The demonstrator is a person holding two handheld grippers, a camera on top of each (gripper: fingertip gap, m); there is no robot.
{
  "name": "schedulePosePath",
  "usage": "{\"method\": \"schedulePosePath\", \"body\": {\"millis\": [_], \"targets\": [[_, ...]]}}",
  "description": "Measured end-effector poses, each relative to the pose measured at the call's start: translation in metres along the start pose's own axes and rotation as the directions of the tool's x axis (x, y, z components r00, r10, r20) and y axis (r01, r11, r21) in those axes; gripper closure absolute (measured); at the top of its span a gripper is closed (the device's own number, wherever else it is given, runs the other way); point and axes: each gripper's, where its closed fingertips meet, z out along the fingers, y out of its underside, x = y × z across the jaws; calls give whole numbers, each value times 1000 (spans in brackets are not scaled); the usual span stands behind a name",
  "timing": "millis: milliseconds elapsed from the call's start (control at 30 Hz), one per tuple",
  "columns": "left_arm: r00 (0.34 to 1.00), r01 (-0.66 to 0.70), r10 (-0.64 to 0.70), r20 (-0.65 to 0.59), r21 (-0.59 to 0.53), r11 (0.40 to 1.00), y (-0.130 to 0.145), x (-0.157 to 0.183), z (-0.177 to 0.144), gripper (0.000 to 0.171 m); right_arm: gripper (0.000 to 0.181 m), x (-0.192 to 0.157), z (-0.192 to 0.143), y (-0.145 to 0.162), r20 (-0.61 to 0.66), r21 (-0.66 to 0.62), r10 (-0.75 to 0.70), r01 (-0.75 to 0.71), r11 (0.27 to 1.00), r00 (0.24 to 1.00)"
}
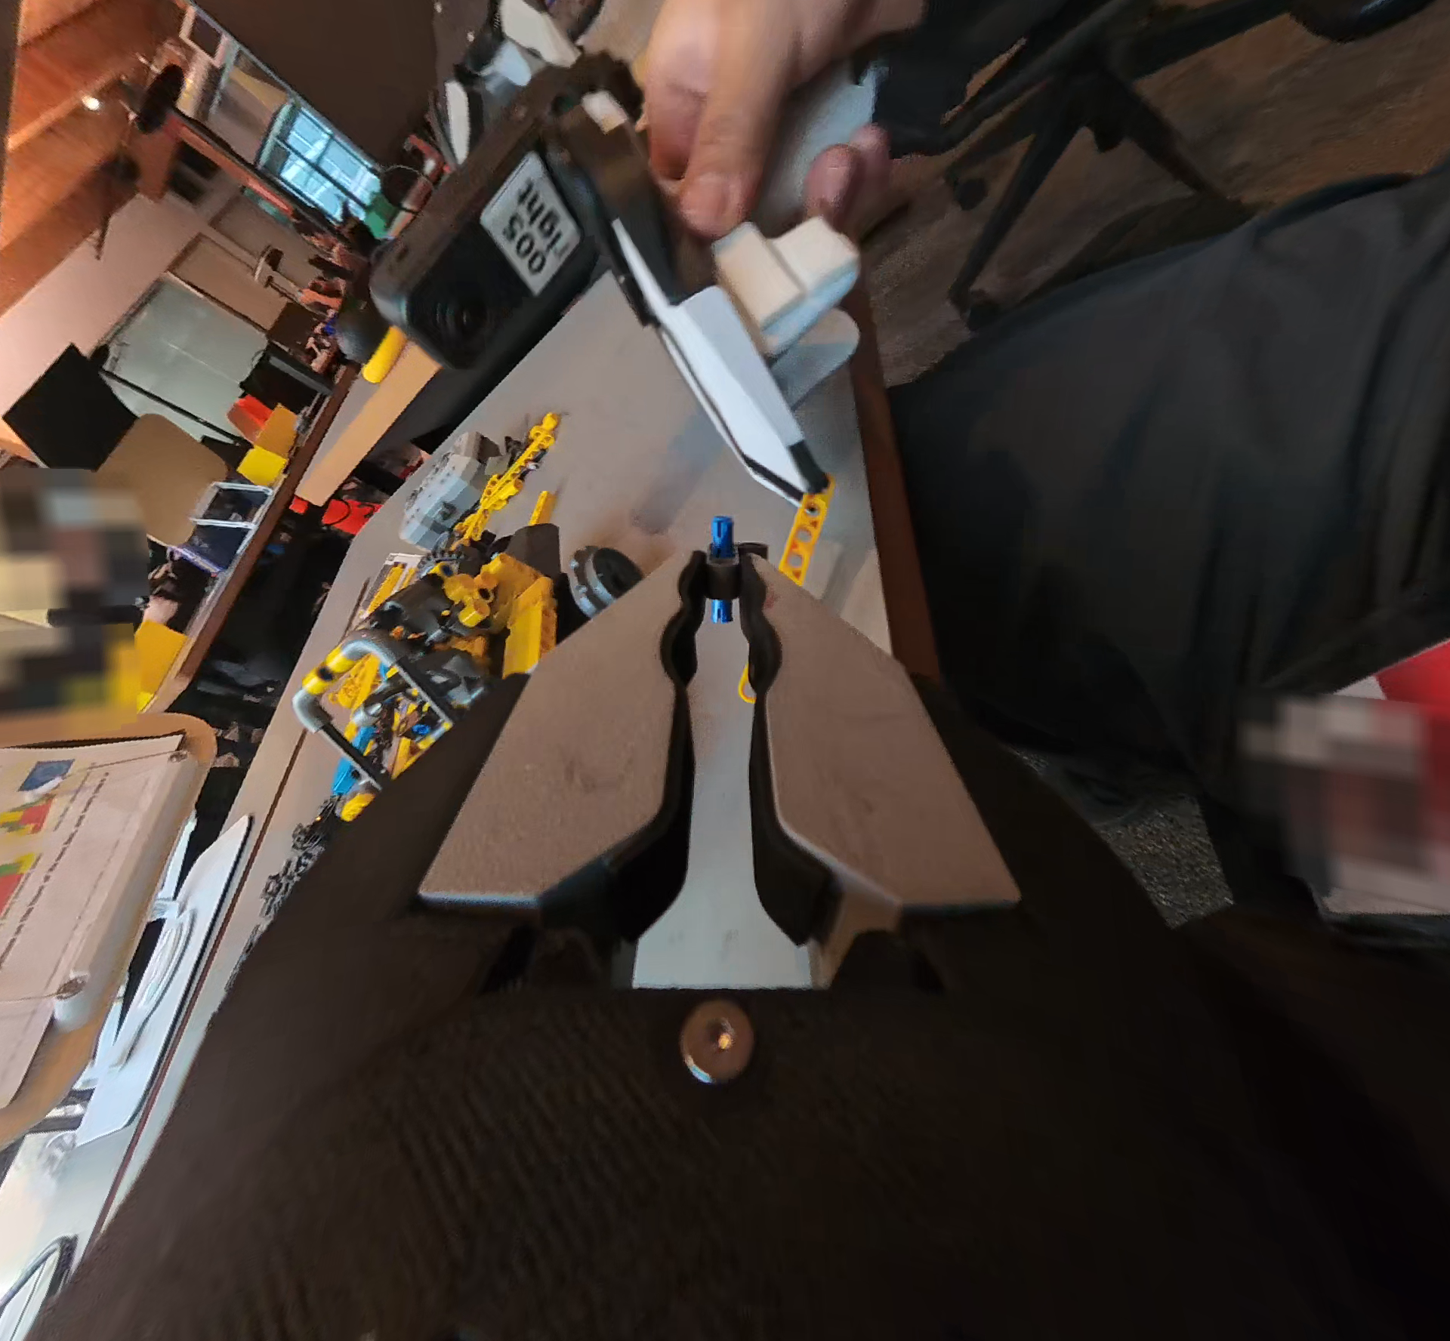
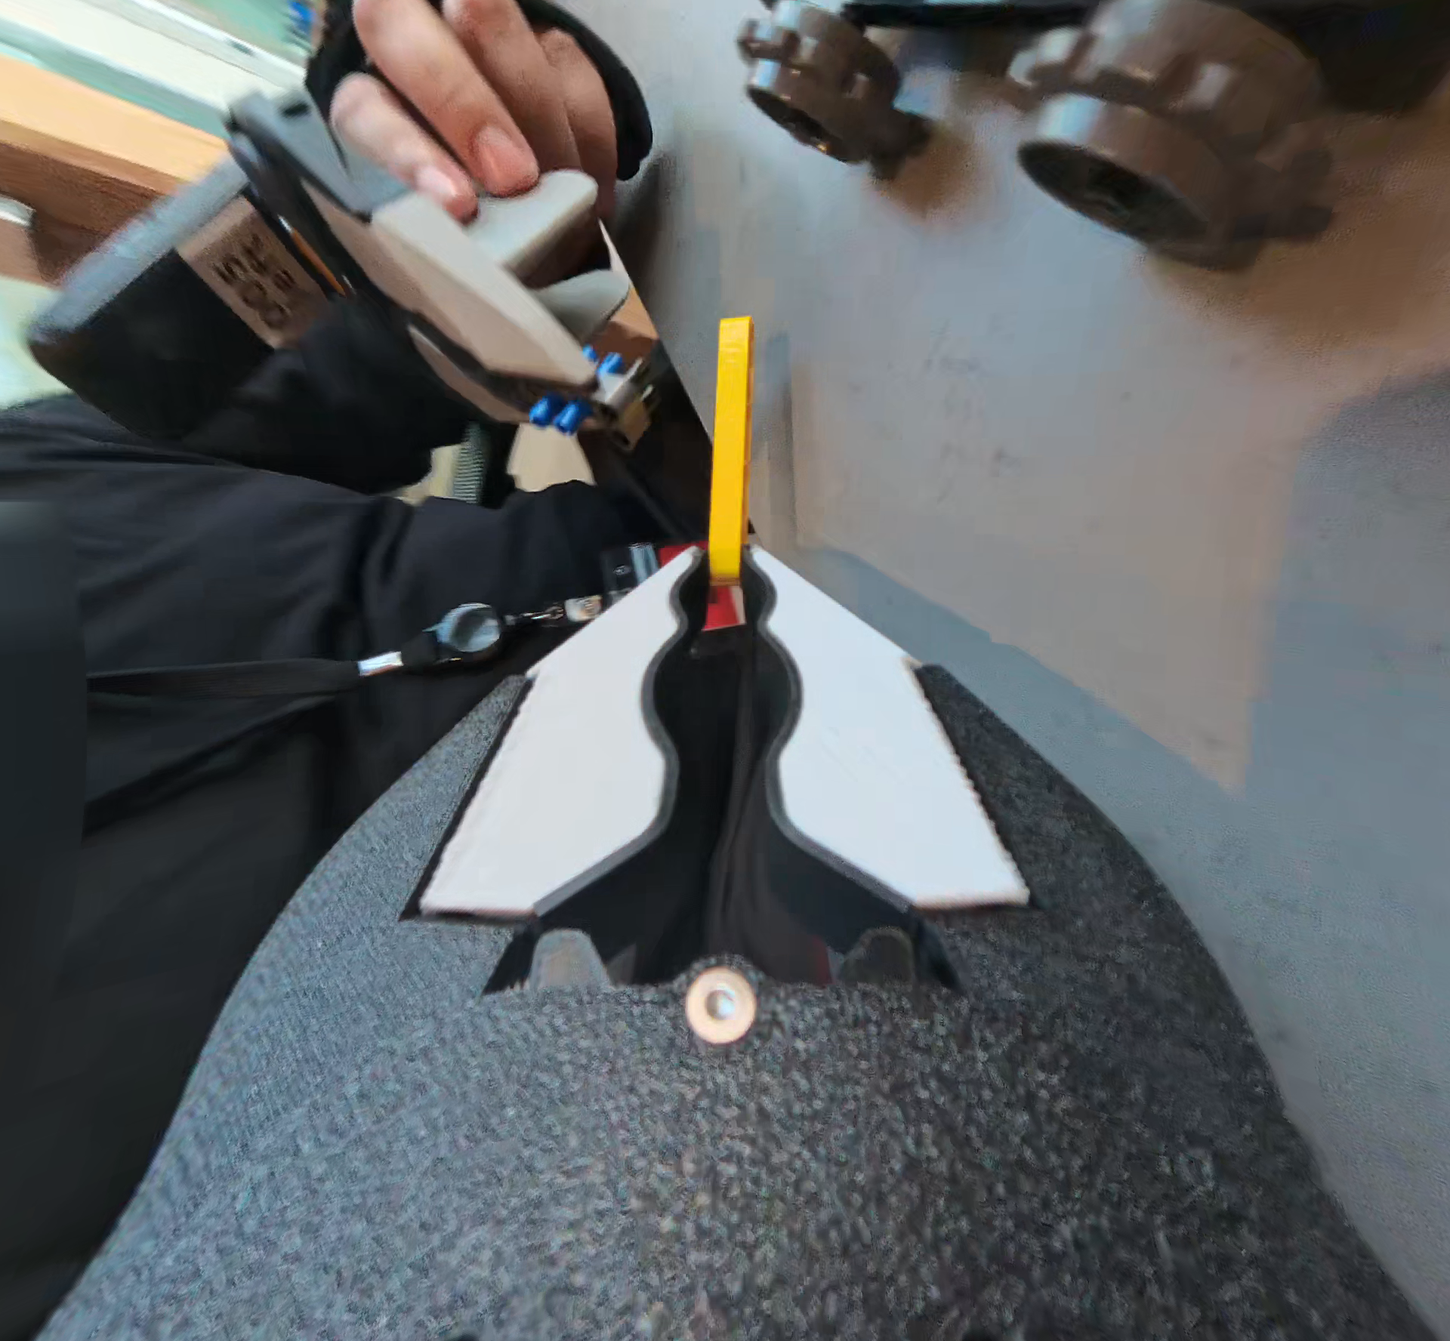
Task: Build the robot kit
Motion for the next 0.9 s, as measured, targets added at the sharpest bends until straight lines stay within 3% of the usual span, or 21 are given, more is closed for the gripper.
{"method": "schedulePosePath", "body": {"millis": [133,267,400,600,900], "targets": [[999,-20,17,-50,-68,997,10,8,10,166,173,3,-9,-8,171,-73,230,-220,973,958],[998,-17,9,-61,-130,991,19,6,23,167,173,8,-11,-6,178,-162,325,-298,941,929],[996,-38,24,-88,-160,986,25,8,30,166,174,13,-10,-6,167,-181,366,-336,924,916],[995,-49,40,-86,-111,993,19,4,35,166,173,13,-6,-3,155,-215,386,-350,912,910],[992,-66,46,-120,-166,984,30,1,50,166,173,17,-10,5,34,-258,330,-311,915,943]]}}
